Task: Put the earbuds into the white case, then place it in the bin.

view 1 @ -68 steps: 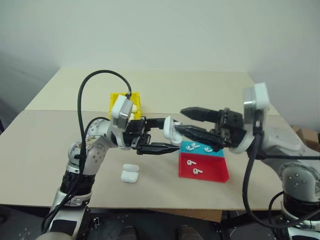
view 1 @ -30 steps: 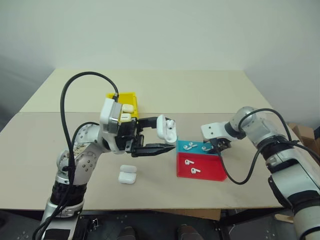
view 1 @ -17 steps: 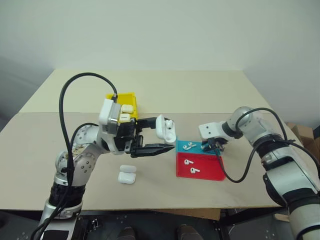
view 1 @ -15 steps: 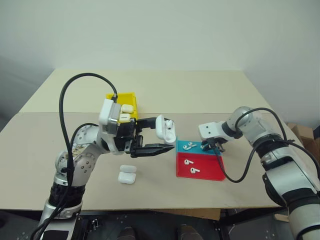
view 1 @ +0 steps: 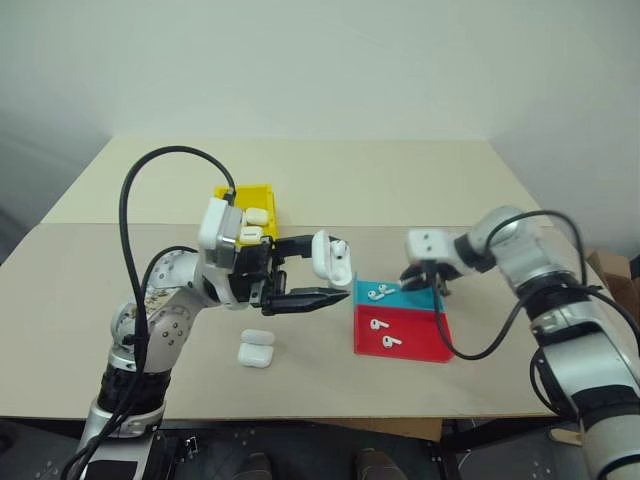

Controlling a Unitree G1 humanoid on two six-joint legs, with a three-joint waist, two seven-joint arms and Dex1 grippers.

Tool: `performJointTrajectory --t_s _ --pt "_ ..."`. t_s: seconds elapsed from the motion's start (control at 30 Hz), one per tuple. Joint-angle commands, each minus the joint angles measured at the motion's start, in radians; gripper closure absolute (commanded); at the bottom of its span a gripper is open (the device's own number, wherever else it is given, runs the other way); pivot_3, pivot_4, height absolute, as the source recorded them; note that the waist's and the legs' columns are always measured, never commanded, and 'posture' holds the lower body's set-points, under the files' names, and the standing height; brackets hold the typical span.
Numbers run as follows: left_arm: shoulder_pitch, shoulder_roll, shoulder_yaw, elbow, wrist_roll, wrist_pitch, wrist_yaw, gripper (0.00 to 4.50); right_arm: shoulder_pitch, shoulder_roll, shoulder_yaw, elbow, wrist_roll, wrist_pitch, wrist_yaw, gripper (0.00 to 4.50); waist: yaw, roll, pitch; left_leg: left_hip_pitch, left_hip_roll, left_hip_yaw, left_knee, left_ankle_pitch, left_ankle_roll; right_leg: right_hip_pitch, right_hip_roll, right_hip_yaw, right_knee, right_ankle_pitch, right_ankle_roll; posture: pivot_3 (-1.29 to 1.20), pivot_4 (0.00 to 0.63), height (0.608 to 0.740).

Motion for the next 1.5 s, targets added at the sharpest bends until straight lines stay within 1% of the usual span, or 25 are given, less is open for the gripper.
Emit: performJointTrajectory --t_s 0.03,0.1,0.17,0.23,0.33,0.4,0.43,0.57,0.7,0.83,1.1,1.23,1.37,1.43,1.5 --pt "-0.031 -0.005 0.003 0.003 -0.012 -0.015 -0.013 1.69 0.097 -0.034 -0.205 -0.32 0.26 0.302 -0.013 3.89 0.004 0.0 0.0 0.0 0.0 0.0 0.0 0.0 0.0 0.0 0.0 0.0 0.0 0.0 0.0 0.0 0.15 0.74" --pt "-0.049 -0.01 0.0 0.024 -0.011 -0.016 -0.023 1.69 0.183 -0.026 -0.342 -0.515 0.421 0.475 -0.089 3.89 0.014 0.0 0.0 0.0 0.0 0.0 0.0 0.0 0.0 0.001 0.0 0.0 0.0 0.0 0.0 0.0 0.15 0.74" --pt "-0.061 -0.013 -0.001 0.043 -0.01 -0.016 -0.034 1.69 0.235 -0.006 -0.43 -0.657 0.535 0.613 -0.186 3.89 0.021 0.0 0.0 0.0 0.0 0.0 0.0 0.0 0.0 0.0 0.0 0.0 0.0 0.0 0.0 0.0 0.15 0.74" --pt "-0.077 -0.02 -0.007 0.067 -0.003 -0.02 -0.042 1.69 0.28 0.05 -0.539 -0.799 0.704 0.748 -0.319 3.89 0.02 0.0 0.0 0.0 0.0 0.0 0.001 0.0 0.0 0.0 0.0 0.0 0.001 0.0 0.0 0.0 0.15 0.74" --pt "-0.102 -0.034 -0.016 0.098 0.007 -0.022 -0.048 1.69 0.332 0.148 -0.656 -0.971 0.956 0.864 -0.526 3.89 0.02 0.0 0.0 0.001 0.0 -0.001 0.0 0.0 0.0 0.0 0.0 0.0 0.002 0.0 0.0 0.0 0.15 0.74" --pt "-0.116 -0.041 -0.021 0.115 0.014 -0.024 -0.054 1.69 0.354 0.207 -0.686 -1.053 1.105 0.898 -0.675 3.89 0.018 0.0 0.0 0.001 0.0 -0.001 0.0 0.0 0.0 0.001 0.0 0.0 0.002 0.0 0.0 0.0 0.15 0.74" --pt "-0.122 -0.043 -0.021 0.121 0.016 -0.025 -0.057 1.69 0.364 0.225 -0.684 -1.087 1.154 0.905 -0.735 3.89 0.018 0.0 0.0 0.001 0.0 -0.001 0.0 0.0 0.0 0.0 0.0 0.0 0.002 0.0 0.0 0.0 0.15 0.74" --pt "-0.142 -0.055 -0.023 0.139 0.019 -0.022 -0.065 1.69 0.419 0.262 -0.618 -1.205 1.266 0.888 -0.907 3.89 0.019 0.0 0.0 0.0 0.0 -0.001 0.0 0.0 0.0 0.0 0.0 0.0 0.002 0.0 0.0 0.0 0.15 0.74" --pt "-0.149 -0.062 -0.026 0.151 0.022 -0.02 -0.078 1.69 0.441 0.256 -0.565 -1.238 1.317 0.859 -0.993 3.89 0.017 0.0 0.0 0.0 0.0 -0.001 0.0 0.0 0.0 0.0 0.0 0.0 0.001 0.0 0.0 0.0 0.15 0.74" --pt "-0.154 -0.066 -0.023 0.157 0.024 -0.018 -0.084 1.69 0.457 0.224 -0.513 -1.25 1.297 0.841 -1.014 3.89 0.017 0.0 0.0 0.0 0.0 -0.001 0.0 0.0 0.0 0.0 0.0 0.0 0.001 0.0 0.0 0.0 0.15 0.74" --pt "-0.141 -0.062 -0.019 0.149 0.028 -0.018 -0.082 1.69 0.483 0.152 -0.468 -1.258 1.331 0.809 -0.986 3.89 0.018 0.0 0.0 -0.001 0.0 -0.001 0.0 0.0 0.0 0.0 0.0 0.0 0.0 0.0 0.0 0.0 0.15 0.74" --pt "-0.136 -0.062 -0.017 0.144 0.029 -0.022 -0.078 1.69 0.485 0.119 -0.419 -1.256 1.283 0.804 -0.969 3.89 0.017 0.0 0.0 -0.001 0.0 -0.001 0.0 0.0 0.0 0.0 0.0 0.0 0.0 0.0 0.0 0.0 0.15 0.74" --pt "-0.129 -0.063 -0.015 0.135 0.031 -0.024 -0.074 1.69 0.487 0.097 -0.398 -1.251 1.272 0.786 -0.949 3.89 0.018 0.0 0.0 -0.001 0.0 -0.001 0.0 0.0 0.0 0.0 0.0 0.0 0.0 0.0 0.0 0.0 0.15 0.74" --pt "-0.127 -0.062 -0.013 0.134 0.032 -0.025 -0.074 1.69 0.49 0.074 -0.386 -1.25 1.251 0.778 -0.92 3.16 0.019 0.0 0.0 -0.001 0.0 -0.001 0.0 0.0 0.0 0.0 0.0 0.0 -0.001 0.0 0.0 0.0 0.15 0.74" --pt "-0.128 -0.061 -0.011 0.135 0.034 -0.028 -0.075 1.69 0.491 0.057 -0.378 -1.247 1.235 0.77 -0.899 2.56 0.019 0.0 0.0 -0.001 0.0 -0.001 0.0 0.0 0.0 0.0 0.0 0.0 -0.001 0.0 0.0 0.0 0.15 0.74"
